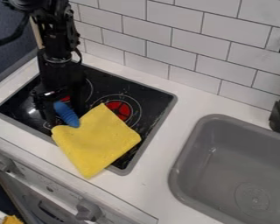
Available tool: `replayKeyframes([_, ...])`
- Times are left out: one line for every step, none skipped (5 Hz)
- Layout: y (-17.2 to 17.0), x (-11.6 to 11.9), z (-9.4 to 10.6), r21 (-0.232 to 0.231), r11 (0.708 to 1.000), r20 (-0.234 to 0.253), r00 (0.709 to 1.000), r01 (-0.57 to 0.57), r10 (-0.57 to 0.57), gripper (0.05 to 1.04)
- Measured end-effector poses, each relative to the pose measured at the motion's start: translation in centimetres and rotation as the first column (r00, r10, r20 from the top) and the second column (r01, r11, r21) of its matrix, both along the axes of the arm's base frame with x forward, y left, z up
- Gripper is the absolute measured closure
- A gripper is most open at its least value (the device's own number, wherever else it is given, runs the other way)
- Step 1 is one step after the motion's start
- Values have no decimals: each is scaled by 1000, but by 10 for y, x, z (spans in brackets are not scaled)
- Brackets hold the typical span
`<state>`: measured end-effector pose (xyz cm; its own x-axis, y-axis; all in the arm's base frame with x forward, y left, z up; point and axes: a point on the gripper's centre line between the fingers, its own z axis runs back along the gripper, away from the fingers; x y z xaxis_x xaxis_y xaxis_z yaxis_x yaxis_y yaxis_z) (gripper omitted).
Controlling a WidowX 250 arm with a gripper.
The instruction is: Place the spoon in the upper right corner of the burner
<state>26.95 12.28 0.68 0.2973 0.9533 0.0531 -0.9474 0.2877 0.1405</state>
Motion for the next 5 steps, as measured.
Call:
replayKeyframes([-2,-2,-5,-10,1000,-18,1000,-1,0,83])
replayKeyframes([-5,-1,-7,-33,998,19,999,47,-46,117])
replayKeyframes([-3,1,-10,-24,996,56,995,84,-82,393])
replayKeyframes([-5,-1,-9,-37,995,78,993,92,-89,642])
replayKeyframes([-7,-4,-9,-53,994,83,992,99,-94,650])
